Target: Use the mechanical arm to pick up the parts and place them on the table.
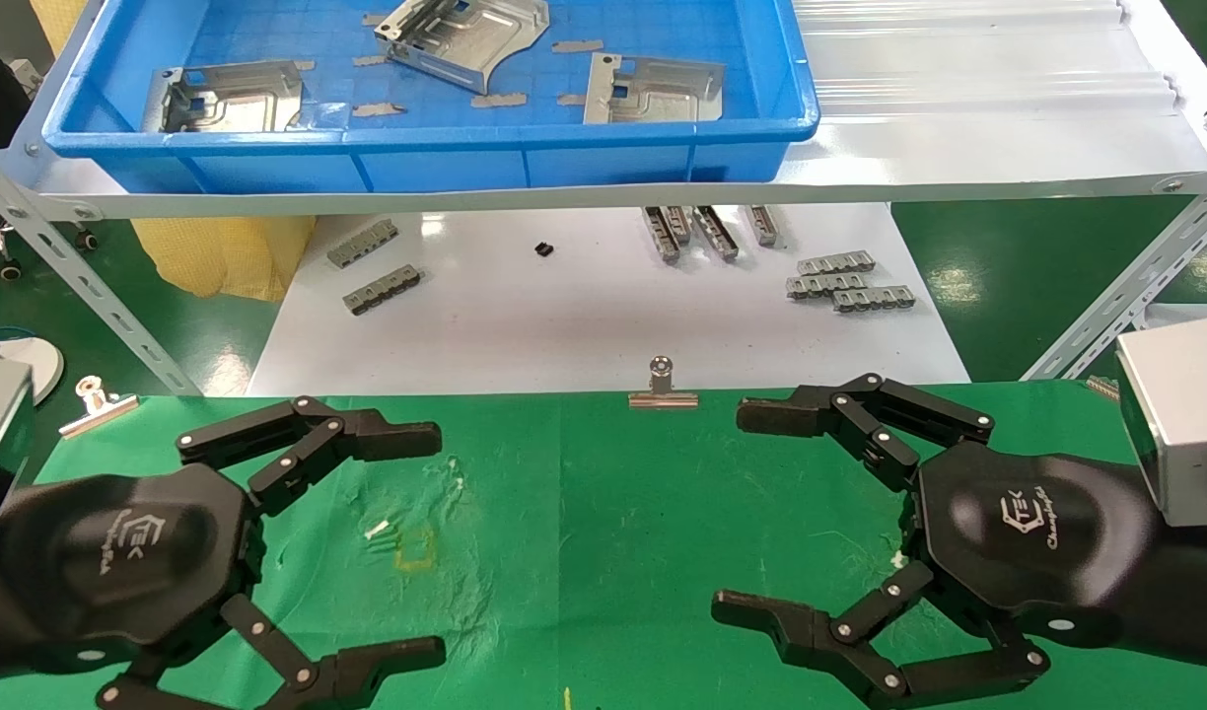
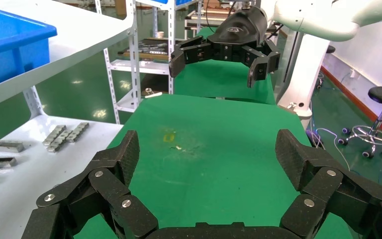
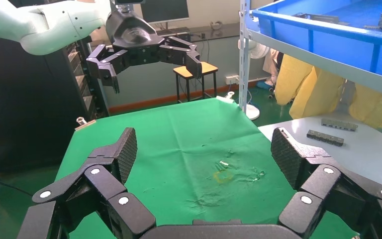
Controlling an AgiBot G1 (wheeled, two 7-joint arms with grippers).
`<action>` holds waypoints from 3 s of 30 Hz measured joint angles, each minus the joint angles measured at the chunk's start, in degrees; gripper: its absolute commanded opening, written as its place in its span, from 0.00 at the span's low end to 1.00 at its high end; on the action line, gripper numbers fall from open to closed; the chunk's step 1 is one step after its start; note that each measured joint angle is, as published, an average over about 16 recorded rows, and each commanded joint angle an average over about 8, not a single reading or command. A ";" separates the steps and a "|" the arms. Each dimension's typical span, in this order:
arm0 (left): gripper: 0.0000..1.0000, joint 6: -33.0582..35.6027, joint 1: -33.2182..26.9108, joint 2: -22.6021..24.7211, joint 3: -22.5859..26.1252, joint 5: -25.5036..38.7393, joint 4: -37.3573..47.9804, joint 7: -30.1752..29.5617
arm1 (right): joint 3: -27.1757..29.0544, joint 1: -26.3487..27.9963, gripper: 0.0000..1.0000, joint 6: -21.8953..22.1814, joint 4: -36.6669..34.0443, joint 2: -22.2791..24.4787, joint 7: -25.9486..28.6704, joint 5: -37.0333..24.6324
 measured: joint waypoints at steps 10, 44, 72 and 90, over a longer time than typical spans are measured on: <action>1.00 0.00 0.00 0.00 0.00 0.00 0.00 0.00 | 0.00 0.00 0.00 0.00 0.00 0.00 0.00 0.00; 1.00 -5.00 -16.84 7.16 2.62 8.34 9.80 -0.33 | 0.00 0.00 0.00 0.00 0.00 0.00 0.00 0.00; 0.00 -47.06 -53.85 42.07 13.73 35.19 69.97 6.49 | 0.00 0.00 0.80 0.00 0.00 0.00 0.00 0.00; 0.00 -49.84 -52.97 42.40 15.30 36.09 70.03 1.91 | 0.00 0.00 1.00 0.00 0.00 0.00 0.00 0.00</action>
